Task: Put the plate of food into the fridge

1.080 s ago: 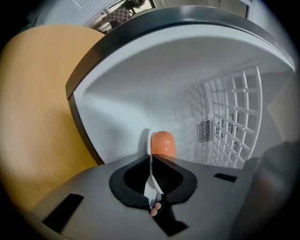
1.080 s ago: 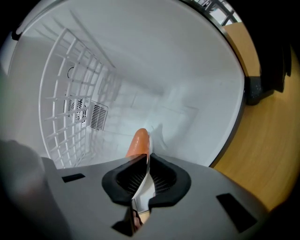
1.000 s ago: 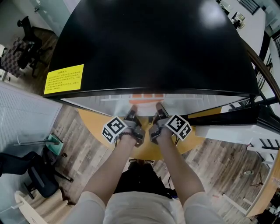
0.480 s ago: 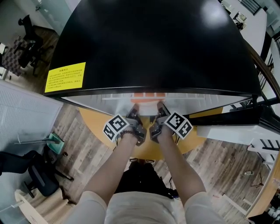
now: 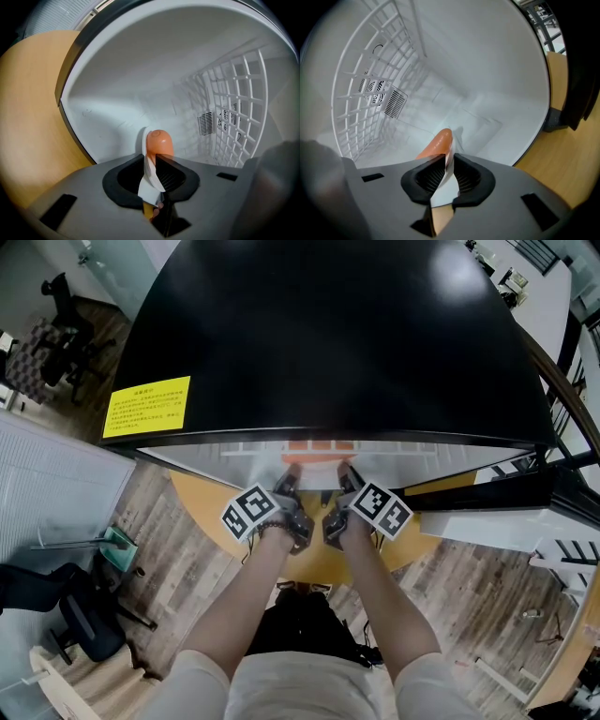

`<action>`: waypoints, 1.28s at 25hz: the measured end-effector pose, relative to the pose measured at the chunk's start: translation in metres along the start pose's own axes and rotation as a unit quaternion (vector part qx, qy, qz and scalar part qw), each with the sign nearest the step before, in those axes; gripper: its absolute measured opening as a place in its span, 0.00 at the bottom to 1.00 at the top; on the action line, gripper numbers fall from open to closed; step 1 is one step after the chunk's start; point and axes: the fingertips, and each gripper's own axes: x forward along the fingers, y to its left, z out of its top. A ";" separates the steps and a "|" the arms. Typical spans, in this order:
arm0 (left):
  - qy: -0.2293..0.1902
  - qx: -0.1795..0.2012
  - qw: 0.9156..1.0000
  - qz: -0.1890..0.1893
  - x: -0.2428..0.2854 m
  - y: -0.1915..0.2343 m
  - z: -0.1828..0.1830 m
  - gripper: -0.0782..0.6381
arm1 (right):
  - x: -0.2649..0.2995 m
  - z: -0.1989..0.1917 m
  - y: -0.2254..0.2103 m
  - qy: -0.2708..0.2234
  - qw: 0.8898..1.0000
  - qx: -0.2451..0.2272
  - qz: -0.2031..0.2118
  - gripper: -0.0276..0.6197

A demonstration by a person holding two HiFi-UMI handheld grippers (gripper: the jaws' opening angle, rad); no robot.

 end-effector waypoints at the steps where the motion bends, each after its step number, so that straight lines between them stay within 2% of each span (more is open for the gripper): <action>1: 0.001 0.000 1.000 -0.001 0.000 -0.001 -0.001 0.22 | -0.001 0.001 -0.001 -0.001 1.000 -0.003 -0.002 0.13; 4: 0.002 0.002 1.000 -0.003 -0.001 -0.002 0.000 0.23 | -0.005 0.005 -0.003 -0.009 1.000 -0.007 -0.007 0.17; 10: 0.000 -0.002 1.000 -0.007 -0.013 -0.002 -0.003 0.25 | -0.016 0.003 -0.009 -0.012 1.000 0.001 -0.005 0.18; 15: 0.009 0.014 1.000 -0.009 -0.027 -0.007 -0.006 0.25 | -0.029 0.003 -0.011 -0.004 1.000 -0.022 -0.012 0.18; 18: 0.027 0.049 0.998 -0.011 -0.042 -0.014 -0.012 0.25 | -0.043 0.004 0.000 -0.005 0.999 -0.041 0.001 0.18; 21: 0.041 0.110 0.993 -0.014 -0.061 -0.026 -0.017 0.25 | -0.059 0.004 0.015 -0.004 0.998 -0.068 0.015 0.18; 24: 0.040 0.151 0.988 -0.019 -0.083 -0.039 -0.016 0.23 | -0.078 0.000 0.032 -0.005 0.995 -0.101 0.028 0.14; 26: 0.039 0.182 0.982 -0.022 -0.097 -0.050 -0.017 0.19 | -0.094 -0.004 0.043 -0.005 0.993 -0.108 0.041 0.12; 28: 0.043 0.225 0.973 -0.023 -0.112 -0.060 -0.020 0.16 | -0.111 -0.010 0.055 0.002 0.992 -0.109 0.059 0.11; 30: 0.051 0.279 0.959 -0.017 -0.126 -0.067 -0.025 0.15 | -0.128 -0.018 0.068 0.009 0.989 -0.124 0.081 0.10; 32: 0.063 0.337 0.939 -0.006 -0.140 -0.072 -0.033 0.14 | -0.146 -0.028 0.078 0.013 0.981 -0.168 0.095 0.09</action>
